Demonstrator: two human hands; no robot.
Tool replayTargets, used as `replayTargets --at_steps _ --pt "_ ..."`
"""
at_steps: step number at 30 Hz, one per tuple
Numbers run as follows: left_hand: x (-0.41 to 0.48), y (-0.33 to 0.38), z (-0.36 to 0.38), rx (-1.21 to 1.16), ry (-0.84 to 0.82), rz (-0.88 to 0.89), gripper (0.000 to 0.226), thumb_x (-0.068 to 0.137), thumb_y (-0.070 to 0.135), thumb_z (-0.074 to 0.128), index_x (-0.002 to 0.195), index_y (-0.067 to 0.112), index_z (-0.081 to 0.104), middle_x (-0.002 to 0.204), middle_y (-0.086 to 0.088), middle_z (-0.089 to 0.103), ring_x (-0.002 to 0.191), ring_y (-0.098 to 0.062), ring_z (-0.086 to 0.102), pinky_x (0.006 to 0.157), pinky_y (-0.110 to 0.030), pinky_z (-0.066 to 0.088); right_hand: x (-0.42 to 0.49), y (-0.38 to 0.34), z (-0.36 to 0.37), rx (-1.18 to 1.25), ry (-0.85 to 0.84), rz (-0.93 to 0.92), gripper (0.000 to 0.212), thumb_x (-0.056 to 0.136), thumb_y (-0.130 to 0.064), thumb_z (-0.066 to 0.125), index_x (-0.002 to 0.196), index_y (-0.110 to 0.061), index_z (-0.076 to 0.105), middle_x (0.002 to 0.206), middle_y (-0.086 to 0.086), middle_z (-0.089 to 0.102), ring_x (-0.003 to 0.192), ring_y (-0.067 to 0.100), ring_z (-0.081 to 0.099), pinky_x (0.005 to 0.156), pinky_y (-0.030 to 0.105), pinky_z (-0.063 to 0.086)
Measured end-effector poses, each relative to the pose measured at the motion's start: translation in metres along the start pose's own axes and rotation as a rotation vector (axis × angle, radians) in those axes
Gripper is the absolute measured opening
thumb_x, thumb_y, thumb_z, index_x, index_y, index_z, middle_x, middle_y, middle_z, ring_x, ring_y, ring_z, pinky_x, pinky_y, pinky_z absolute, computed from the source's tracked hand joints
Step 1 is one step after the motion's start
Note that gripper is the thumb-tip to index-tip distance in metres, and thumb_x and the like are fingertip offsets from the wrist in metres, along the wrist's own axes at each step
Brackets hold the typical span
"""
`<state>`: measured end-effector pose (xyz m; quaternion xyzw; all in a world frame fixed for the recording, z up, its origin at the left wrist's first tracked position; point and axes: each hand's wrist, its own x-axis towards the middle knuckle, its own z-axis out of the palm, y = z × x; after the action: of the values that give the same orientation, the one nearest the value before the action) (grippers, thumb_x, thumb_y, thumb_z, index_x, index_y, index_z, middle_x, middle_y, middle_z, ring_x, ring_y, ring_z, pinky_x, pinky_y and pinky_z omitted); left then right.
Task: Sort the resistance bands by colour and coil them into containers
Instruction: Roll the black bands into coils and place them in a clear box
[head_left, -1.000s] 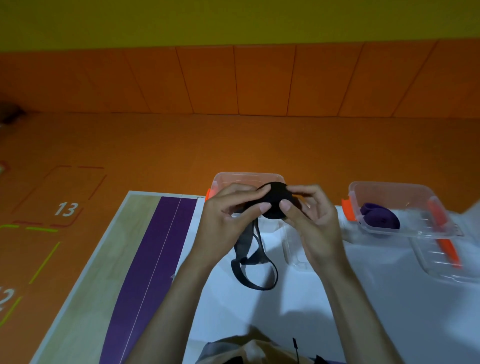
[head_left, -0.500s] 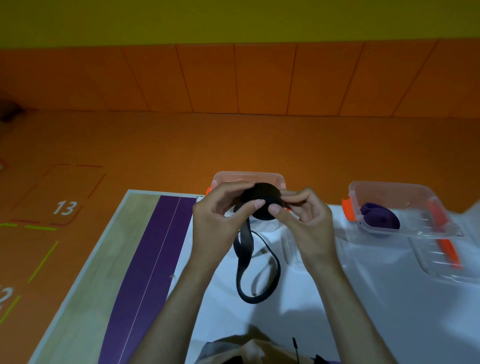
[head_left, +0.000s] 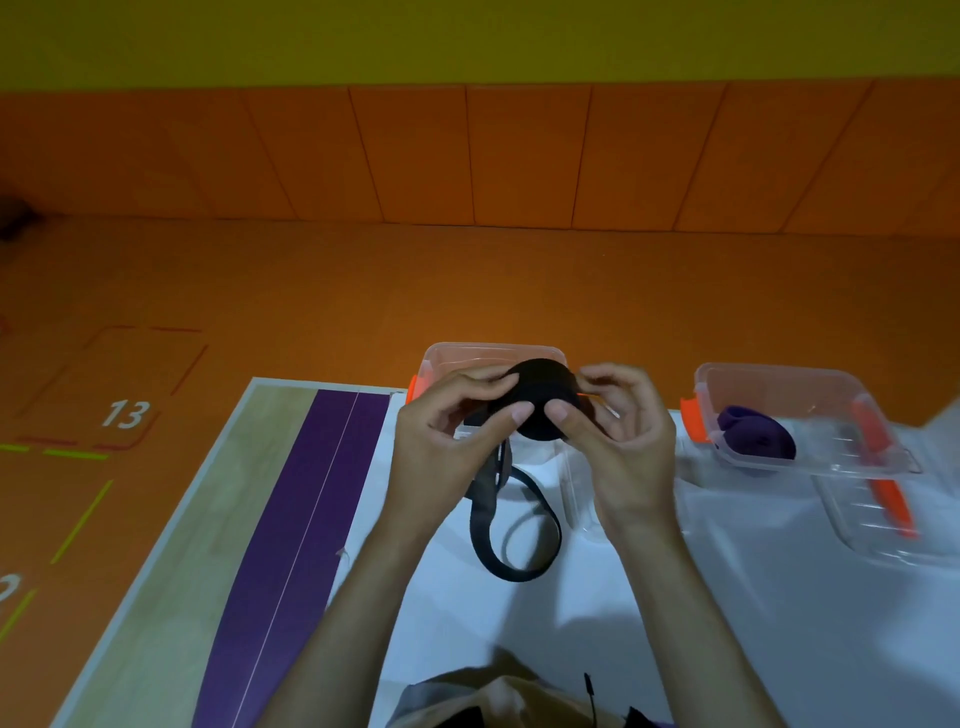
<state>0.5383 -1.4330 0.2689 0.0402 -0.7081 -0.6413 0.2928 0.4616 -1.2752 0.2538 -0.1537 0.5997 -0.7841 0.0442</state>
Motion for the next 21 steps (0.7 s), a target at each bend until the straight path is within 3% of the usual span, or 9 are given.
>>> replayTargets --at_steps 3,7,10,12,15,17,21 --pt "0.0032 -0.0014 -0.0048 0.033 -0.066 -0.008 0.037 0.086 0.013 0.086 0.119 0.026 0.079 0.119 -0.002 0.075 0.12 -0.025 0.07 0.1 -0.031 0.058 0.0012 -0.0001 -0.0005 -0.006 -0.031 0.005 0.039 0.077 -0.047 0.092 0.108 -0.034 0.072 0.116 0.004 0.076 0.116 0.031 0.072 0.099 0.059 0.058" --pt "0.0048 0.0005 -0.0069 0.04 -0.06 0.01 0.035 0.088 0.012 0.085 0.12 0.023 0.079 0.118 0.001 0.078 0.116 -0.023 0.074 0.1 -0.034 0.059 0.0016 -0.0016 -0.003 -0.008 -0.068 0.038 0.043 0.07 -0.053 0.095 0.093 -0.028 0.068 0.11 0.003 0.077 0.112 0.023 0.074 0.097 0.045 0.061" --pt "0.002 0.0001 -0.0038 0.003 -0.014 -0.012 0.029 0.085 0.012 0.088 0.111 0.024 0.081 0.114 0.001 0.079 0.113 -0.021 0.075 0.097 -0.028 0.059 0.0016 -0.0008 -0.004 -0.029 -0.013 0.022 0.043 0.068 -0.054 0.095 0.089 -0.029 0.068 0.102 0.008 0.076 0.104 0.029 0.075 0.093 0.063 0.059" --pt "0.002 -0.0011 -0.0041 -0.001 -0.033 -0.016 0.031 0.084 0.01 0.088 0.11 0.027 0.082 0.115 -0.002 0.078 0.117 -0.023 0.072 0.098 -0.029 0.058 0.0018 -0.0009 -0.004 -0.011 -0.007 0.012 0.04 0.072 -0.05 0.094 0.101 -0.034 0.071 0.11 0.005 0.076 0.11 0.03 0.074 0.096 0.065 0.058" --pt "0.0054 -0.0004 -0.0081 0.01 -0.072 -0.018 0.034 0.082 0.011 0.089 0.112 0.027 0.082 0.113 -0.005 0.075 0.116 -0.028 0.07 0.098 -0.033 0.058 0.0024 -0.0036 -0.0052 -0.036 -0.102 -0.009 0.038 0.08 -0.041 0.09 0.113 -0.038 0.072 0.122 -0.001 0.075 0.122 0.023 0.07 0.103 0.052 0.058" --pt "0.0065 -0.0003 -0.0093 0.038 -0.079 0.005 0.033 0.083 0.016 0.088 0.112 0.028 0.082 0.112 -0.003 0.076 0.115 -0.028 0.071 0.098 -0.037 0.059 0.003 -0.0042 -0.0053 -0.044 -0.15 -0.014 0.034 0.078 -0.039 0.09 0.106 -0.037 0.071 0.119 -0.002 0.075 0.12 0.019 0.071 0.099 0.038 0.06" --pt "0.0008 -0.0046 -0.0048 0.056 -0.006 0.057 0.027 0.087 0.017 0.086 0.11 0.031 0.082 0.123 0.003 0.077 0.124 -0.027 0.069 0.102 -0.044 0.058 0.0051 0.001 -0.005 -0.048 -0.082 -0.04 0.031 0.073 -0.032 0.092 0.093 -0.03 0.068 0.107 0.002 0.076 0.112 0.026 0.074 0.095 0.038 0.061"
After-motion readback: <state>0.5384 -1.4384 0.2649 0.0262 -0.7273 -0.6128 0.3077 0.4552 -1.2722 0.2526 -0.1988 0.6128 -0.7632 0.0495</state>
